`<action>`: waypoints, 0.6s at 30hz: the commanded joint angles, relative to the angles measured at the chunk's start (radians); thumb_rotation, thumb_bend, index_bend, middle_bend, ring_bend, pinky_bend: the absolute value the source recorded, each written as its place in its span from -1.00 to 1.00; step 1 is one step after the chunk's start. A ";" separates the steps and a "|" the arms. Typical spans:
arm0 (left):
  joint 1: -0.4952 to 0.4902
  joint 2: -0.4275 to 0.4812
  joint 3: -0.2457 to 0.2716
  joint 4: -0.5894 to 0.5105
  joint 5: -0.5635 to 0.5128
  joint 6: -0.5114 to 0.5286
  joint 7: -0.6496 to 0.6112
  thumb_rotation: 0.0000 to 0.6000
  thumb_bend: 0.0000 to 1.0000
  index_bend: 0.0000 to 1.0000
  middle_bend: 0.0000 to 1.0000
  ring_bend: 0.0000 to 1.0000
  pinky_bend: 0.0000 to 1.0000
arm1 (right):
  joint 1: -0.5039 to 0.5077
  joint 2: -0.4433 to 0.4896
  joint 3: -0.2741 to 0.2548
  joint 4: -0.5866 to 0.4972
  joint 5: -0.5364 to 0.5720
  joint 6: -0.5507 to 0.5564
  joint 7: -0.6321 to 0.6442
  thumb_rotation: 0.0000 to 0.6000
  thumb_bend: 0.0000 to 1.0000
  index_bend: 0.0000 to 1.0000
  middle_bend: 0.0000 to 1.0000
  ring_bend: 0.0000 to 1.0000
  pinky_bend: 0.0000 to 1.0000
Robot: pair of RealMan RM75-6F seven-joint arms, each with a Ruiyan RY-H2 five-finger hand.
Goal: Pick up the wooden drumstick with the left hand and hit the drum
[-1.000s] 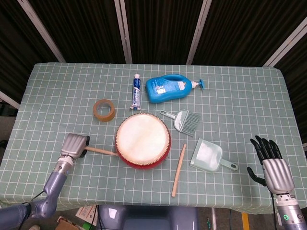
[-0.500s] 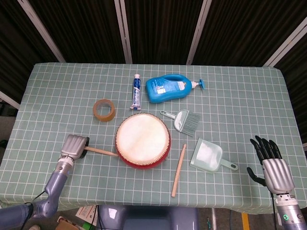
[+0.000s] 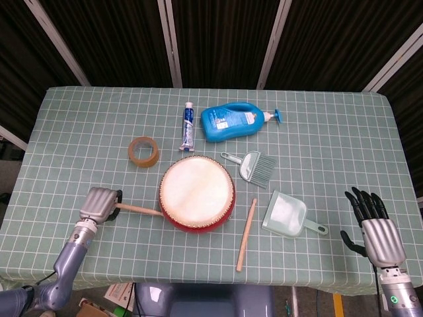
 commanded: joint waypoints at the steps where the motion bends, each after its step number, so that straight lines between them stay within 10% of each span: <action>1: 0.016 0.048 0.001 -0.054 0.027 0.027 -0.025 1.00 0.33 0.51 1.00 1.00 1.00 | 0.000 0.000 0.000 0.000 0.000 0.000 -0.001 1.00 -0.29 -1.00 -1.00 -1.00 -1.00; 18: 0.081 0.372 -0.026 -0.320 0.194 0.143 -0.198 1.00 0.38 0.53 1.00 1.00 1.00 | -0.001 0.000 0.004 -0.006 0.004 0.002 -0.016 1.00 -0.29 -1.00 -1.00 -1.00 -1.00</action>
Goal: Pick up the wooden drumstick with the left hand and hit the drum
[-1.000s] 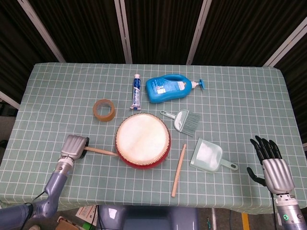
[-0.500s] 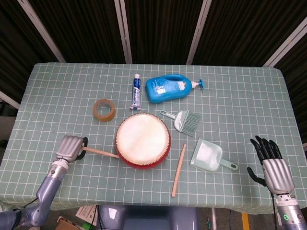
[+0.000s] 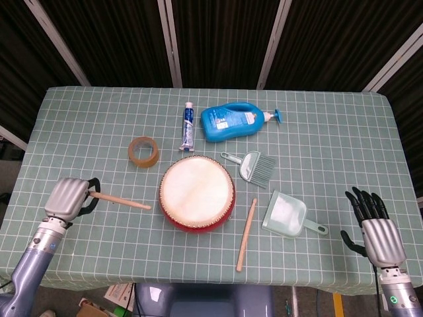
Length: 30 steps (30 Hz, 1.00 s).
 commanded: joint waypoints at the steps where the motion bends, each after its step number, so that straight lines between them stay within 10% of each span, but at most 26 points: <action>1: 0.007 0.050 -0.019 -0.043 0.022 0.016 -0.029 1.00 0.38 0.53 1.00 1.00 1.00 | 0.001 0.002 0.001 -0.003 0.002 -0.002 -0.002 1.00 -0.29 -1.00 -1.00 -1.00 -1.00; 30: -0.309 -0.258 -0.285 -0.016 -0.223 0.072 0.237 1.00 0.39 0.54 1.00 1.00 1.00 | 0.001 0.005 0.003 0.002 0.001 -0.001 0.023 1.00 -0.29 -1.00 -1.00 -1.00 -1.00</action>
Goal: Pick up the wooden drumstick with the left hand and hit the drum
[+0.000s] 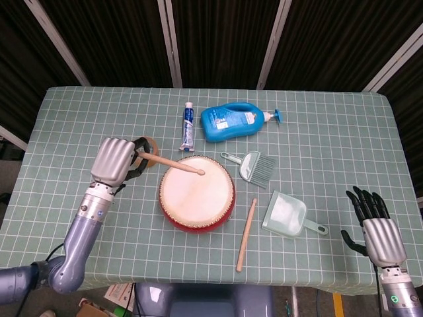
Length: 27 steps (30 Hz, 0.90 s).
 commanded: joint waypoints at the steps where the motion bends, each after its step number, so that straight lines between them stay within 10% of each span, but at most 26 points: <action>1: -0.045 -0.040 -0.007 0.026 -0.032 0.017 0.055 1.00 0.39 0.54 1.00 1.00 1.00 | 0.000 0.001 -0.001 0.000 -0.002 0.001 0.002 1.00 -0.29 -1.00 -1.00 -1.00 -1.00; 11: -0.098 -0.090 0.134 0.122 -0.187 -0.048 0.303 1.00 0.39 0.55 1.00 1.00 1.00 | 0.000 0.002 -0.001 0.000 -0.002 0.000 0.005 1.00 -0.29 -1.00 -1.00 -1.00 -1.00; 18: -0.220 -0.046 0.155 0.019 -0.673 -0.038 0.649 1.00 0.39 0.56 1.00 1.00 1.00 | -0.001 0.003 -0.001 -0.003 0.001 0.001 0.007 1.00 -0.29 -1.00 -1.00 -1.00 -1.00; 27: -0.162 0.037 0.022 -0.111 -0.412 -0.006 0.328 1.00 0.38 0.56 1.00 1.00 1.00 | -0.002 0.002 -0.002 -0.003 -0.003 0.002 0.001 1.00 -0.29 -1.00 -1.00 -1.00 -1.00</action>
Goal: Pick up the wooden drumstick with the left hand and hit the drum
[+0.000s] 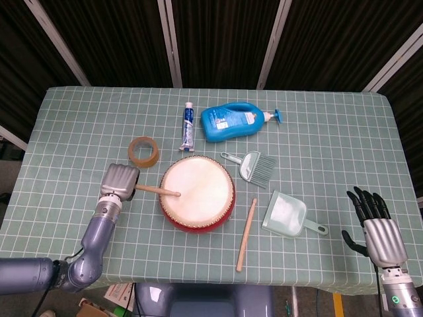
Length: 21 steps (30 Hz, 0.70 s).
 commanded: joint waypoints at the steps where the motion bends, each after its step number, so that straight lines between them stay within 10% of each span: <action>1: 0.016 0.080 -0.089 -0.125 0.269 0.028 -0.190 1.00 0.38 0.56 1.00 1.00 1.00 | 0.000 -0.001 -0.001 -0.001 -0.002 -0.001 -0.003 1.00 -0.29 -1.00 -1.00 -1.00 -1.00; 13: 0.040 0.127 -0.199 -0.224 0.481 0.127 -0.411 1.00 0.38 0.56 1.00 1.00 1.00 | 0.000 -0.003 0.000 0.000 -0.001 0.001 -0.007 1.00 -0.29 -1.00 -1.00 -1.00 -1.00; 21: 0.033 0.046 -0.049 -0.098 0.477 0.088 -0.351 1.00 0.38 0.56 1.00 1.00 1.00 | 0.000 -0.002 0.000 0.000 0.000 -0.001 -0.006 1.00 -0.29 -1.00 -1.00 -1.00 -1.00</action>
